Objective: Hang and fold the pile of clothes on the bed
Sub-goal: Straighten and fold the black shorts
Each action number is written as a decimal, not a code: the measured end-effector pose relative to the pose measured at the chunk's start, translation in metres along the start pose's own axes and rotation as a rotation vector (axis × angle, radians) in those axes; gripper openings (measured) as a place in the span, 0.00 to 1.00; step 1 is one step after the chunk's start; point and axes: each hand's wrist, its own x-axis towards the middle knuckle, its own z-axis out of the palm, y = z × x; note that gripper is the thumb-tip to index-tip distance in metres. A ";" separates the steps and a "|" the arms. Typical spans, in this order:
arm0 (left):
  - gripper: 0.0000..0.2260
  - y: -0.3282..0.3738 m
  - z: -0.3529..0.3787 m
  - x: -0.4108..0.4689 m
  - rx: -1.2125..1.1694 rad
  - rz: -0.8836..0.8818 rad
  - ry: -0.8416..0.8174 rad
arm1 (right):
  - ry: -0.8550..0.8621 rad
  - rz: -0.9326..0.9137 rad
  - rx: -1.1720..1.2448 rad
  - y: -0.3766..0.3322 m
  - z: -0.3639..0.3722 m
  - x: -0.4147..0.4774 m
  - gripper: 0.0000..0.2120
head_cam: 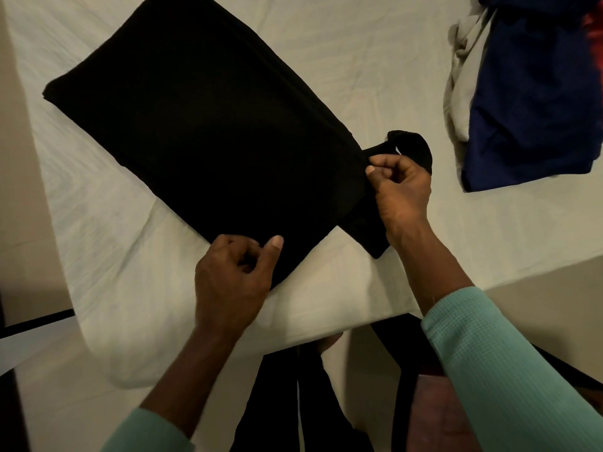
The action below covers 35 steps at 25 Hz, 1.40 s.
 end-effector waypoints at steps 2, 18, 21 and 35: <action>0.08 0.011 0.016 -0.001 -0.285 -0.362 0.155 | 0.017 0.018 0.030 0.000 -0.001 0.000 0.07; 0.09 0.054 0.001 0.018 -1.529 -0.801 -0.019 | 0.060 0.014 0.018 0.009 0.006 0.000 0.07; 0.05 0.048 -0.006 0.021 -1.432 -0.830 -0.035 | 0.065 0.004 0.009 0.009 0.006 0.001 0.07; 0.13 0.013 0.014 -0.028 -0.380 -0.712 0.053 | 0.066 0.033 0.014 -0.024 -0.003 -0.001 0.11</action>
